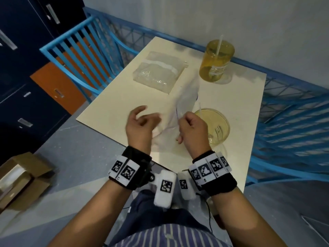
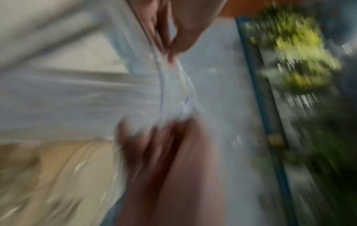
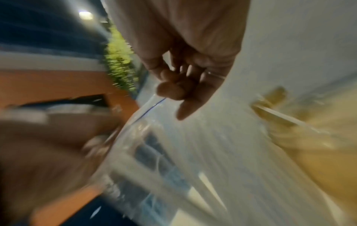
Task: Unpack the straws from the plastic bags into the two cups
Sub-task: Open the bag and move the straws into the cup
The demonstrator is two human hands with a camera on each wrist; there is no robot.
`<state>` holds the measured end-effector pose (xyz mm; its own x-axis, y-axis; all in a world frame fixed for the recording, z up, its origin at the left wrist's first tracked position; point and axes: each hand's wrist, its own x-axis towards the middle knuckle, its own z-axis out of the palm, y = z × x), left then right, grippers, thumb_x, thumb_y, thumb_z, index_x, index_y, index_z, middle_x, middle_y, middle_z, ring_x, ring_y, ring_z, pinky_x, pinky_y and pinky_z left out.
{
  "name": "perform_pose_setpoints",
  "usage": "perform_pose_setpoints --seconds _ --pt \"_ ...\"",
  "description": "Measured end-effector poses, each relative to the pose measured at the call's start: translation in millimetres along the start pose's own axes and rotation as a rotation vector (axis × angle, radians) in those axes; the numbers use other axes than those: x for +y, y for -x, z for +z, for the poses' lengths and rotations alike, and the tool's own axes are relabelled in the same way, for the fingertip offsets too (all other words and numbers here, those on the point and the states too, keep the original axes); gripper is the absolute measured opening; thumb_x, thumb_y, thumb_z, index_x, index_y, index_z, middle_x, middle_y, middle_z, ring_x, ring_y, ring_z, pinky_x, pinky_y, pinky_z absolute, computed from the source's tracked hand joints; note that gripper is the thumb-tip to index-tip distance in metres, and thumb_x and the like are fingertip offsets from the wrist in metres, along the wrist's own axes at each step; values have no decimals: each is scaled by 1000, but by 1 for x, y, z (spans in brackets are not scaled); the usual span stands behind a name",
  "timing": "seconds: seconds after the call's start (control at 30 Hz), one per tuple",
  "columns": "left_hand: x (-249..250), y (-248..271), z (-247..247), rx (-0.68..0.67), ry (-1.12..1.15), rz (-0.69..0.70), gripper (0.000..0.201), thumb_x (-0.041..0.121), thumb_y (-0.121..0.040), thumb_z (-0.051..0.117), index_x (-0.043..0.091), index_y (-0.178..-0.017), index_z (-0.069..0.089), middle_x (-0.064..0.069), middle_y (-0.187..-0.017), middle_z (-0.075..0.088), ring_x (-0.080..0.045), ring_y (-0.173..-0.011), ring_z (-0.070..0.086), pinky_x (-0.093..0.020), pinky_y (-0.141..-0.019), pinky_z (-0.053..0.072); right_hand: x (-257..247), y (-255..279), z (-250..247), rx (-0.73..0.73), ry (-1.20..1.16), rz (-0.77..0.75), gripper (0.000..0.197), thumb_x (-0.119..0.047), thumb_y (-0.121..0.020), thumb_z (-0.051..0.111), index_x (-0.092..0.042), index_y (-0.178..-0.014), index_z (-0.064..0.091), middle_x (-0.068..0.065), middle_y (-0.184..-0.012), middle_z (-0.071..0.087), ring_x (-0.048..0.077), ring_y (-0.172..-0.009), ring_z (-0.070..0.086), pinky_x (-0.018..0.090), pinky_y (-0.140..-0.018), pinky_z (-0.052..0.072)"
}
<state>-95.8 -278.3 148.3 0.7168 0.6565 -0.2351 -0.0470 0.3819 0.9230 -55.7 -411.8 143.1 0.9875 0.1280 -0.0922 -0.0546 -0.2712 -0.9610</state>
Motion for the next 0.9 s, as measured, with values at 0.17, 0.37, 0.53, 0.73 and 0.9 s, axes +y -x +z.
perform_pose_setpoints --seconds 0.17,0.37,0.53,0.73,0.9 --pt "1 -31 -38 -66 -253 -59 25 -7 -80 58 18 -84 59 -8 -72 63 -17 -66 62 -26 -67 57 18 -3 -15 -109 118 154 24 -7 -86 53 -10 -63 46 12 -59 51 12 -36 52 29 -48 49" --pt "3 -26 -16 -514 -881 256 39 12 -67 58 30 -101 50 12 -107 55 -4 -46 48 -14 -55 37 6 -2 15 -126 265 75 25 -22 -77 56 1 -69 51 23 -74 61 35 -65 66 45 -67 53" --pt "18 -38 -6 -680 -1080 300 32 20 -76 55 37 -103 52 10 -82 65 -14 -54 54 -24 -60 40 -13 -19 18 6 279 -70 24 -35 -84 59 -14 -80 49 4 -75 60 29 -69 62 39 -65 53" --pt "21 -64 7 -690 -1020 166 24 28 -90 49 8 -80 57 -4 -57 64 -18 -55 60 -33 -67 49 -25 -39 38 -165 336 -91 19 -23 -91 48 -11 -77 51 15 -68 63 31 -56 63 47 -63 56" --pt "48 -107 -1 -309 -768 300 27 15 -89 49 18 -62 47 0 -58 54 1 -39 51 -22 -54 46 -43 -62 2 248 223 14 18 -12 -86 47 -12 -68 47 23 -68 58 32 -48 55 40 -48 50"
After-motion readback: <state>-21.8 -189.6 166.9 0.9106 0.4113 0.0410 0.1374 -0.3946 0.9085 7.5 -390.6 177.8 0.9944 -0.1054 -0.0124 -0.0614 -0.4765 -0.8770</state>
